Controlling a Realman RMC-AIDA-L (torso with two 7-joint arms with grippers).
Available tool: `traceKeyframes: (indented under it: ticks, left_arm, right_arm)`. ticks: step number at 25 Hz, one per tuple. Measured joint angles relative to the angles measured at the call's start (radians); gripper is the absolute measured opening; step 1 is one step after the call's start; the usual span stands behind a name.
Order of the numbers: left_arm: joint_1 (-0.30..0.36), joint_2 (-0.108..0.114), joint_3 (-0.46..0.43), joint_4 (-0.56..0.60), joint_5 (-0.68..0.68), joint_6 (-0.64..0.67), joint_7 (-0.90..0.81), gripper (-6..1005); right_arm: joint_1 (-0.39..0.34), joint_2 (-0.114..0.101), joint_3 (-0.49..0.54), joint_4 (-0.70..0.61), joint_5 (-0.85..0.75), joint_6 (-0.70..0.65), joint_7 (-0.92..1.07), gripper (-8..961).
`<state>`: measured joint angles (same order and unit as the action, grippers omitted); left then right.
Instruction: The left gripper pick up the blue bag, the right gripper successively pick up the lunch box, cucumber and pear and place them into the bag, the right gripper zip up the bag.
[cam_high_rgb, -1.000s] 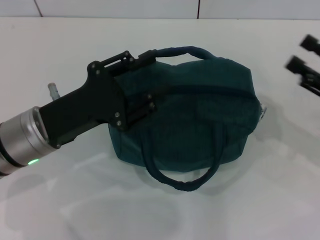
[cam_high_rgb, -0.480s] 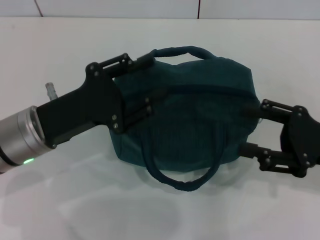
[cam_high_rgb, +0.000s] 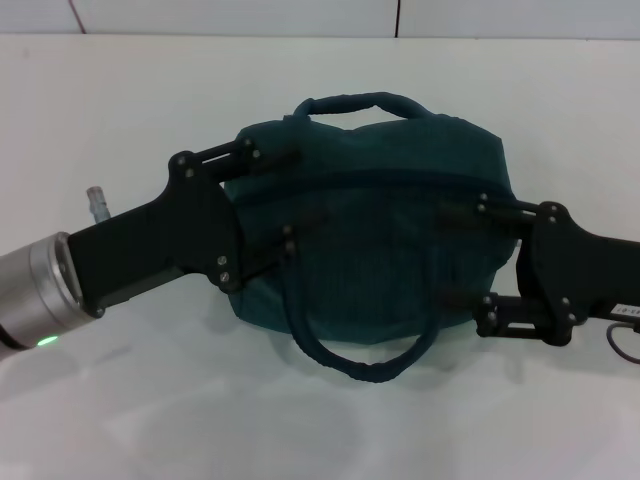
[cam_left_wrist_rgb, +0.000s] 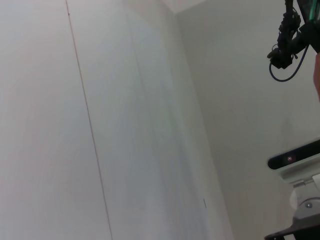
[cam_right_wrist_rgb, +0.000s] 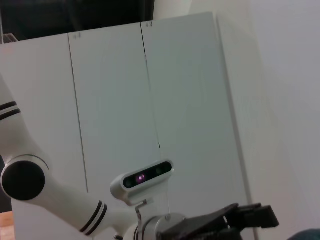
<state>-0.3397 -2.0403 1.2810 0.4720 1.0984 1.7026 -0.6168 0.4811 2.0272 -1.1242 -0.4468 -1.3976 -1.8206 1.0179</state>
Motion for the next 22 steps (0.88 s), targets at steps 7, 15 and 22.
traceKeyframes:
  ticks: [7, 15, 22]
  left_arm:
    - [0.028, 0.0, 0.0, -0.001, 0.0, 0.0, 0.035, 515]
    - [0.033, 0.0, 0.002, 0.0, 0.001, 0.0, 0.054, 515]
    - [0.028, 0.0, 0.001, -0.001, 0.002, 0.0, 0.049, 515]
  right_arm:
    - [0.0, 0.001, -0.068, 0.018, 0.103, 0.049, -0.011, 738]
    - [-0.002, 0.001, -0.128, 0.033, 0.172, 0.072, -0.046, 738]
    - [-0.013, 0.001, -0.21, 0.033, 0.269, 0.075, -0.135, 738]
